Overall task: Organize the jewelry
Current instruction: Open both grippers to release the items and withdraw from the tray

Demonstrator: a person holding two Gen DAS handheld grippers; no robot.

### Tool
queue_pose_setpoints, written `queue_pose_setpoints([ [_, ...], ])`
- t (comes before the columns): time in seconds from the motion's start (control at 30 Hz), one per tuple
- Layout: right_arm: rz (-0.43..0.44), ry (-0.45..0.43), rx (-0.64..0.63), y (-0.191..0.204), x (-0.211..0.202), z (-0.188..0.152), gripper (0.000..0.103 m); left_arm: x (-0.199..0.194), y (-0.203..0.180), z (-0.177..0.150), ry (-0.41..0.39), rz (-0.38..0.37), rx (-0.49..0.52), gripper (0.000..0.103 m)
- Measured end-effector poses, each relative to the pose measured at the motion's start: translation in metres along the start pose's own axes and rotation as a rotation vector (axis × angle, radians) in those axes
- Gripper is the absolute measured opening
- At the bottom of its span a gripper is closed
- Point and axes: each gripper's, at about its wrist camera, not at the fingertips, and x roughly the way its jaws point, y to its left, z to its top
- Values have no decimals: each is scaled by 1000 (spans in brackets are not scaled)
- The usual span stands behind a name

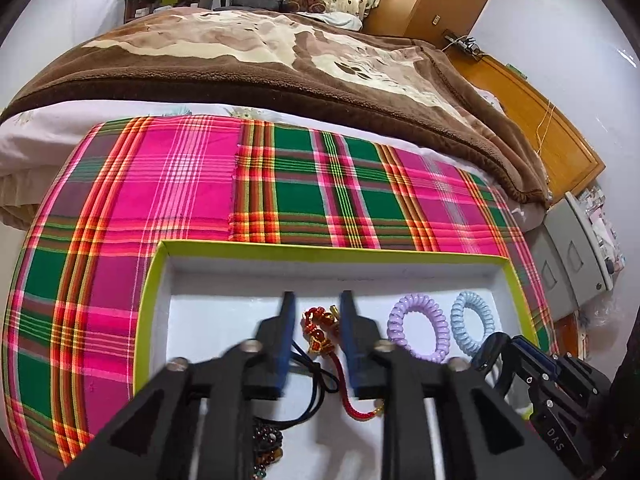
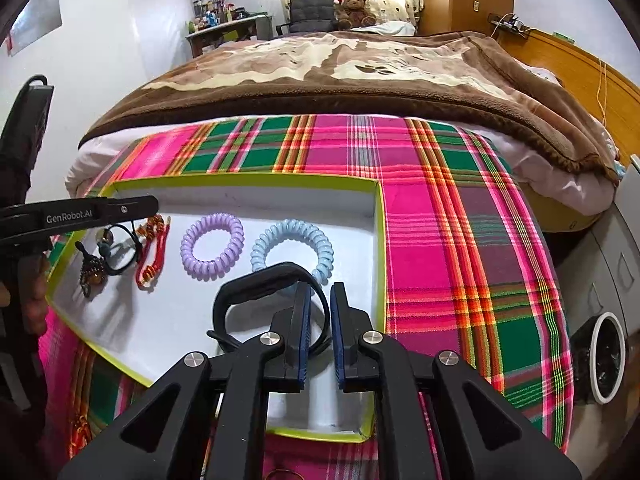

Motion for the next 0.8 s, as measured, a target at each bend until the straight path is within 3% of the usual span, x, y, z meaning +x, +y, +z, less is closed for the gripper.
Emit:
queue_pose_setpoints([
  [0.13, 9, -15, 3, 1, -6, 0, 17, -11, -4, -3, -16, -14, 23, 32],
  [0.27, 30, -42, 17, 0, -17, -3, 37, -25, -8, -6, -38, -26, 36, 39],
  [0.5, 59, -92, 29, -2, -46, -13, 37, -64, -12, -26, -93, -39, 48, 41],
  [0.8, 130, -83, 64, -3, -77, -47, 37, -103, -4, -71, -118, -35, 34, 43],
])
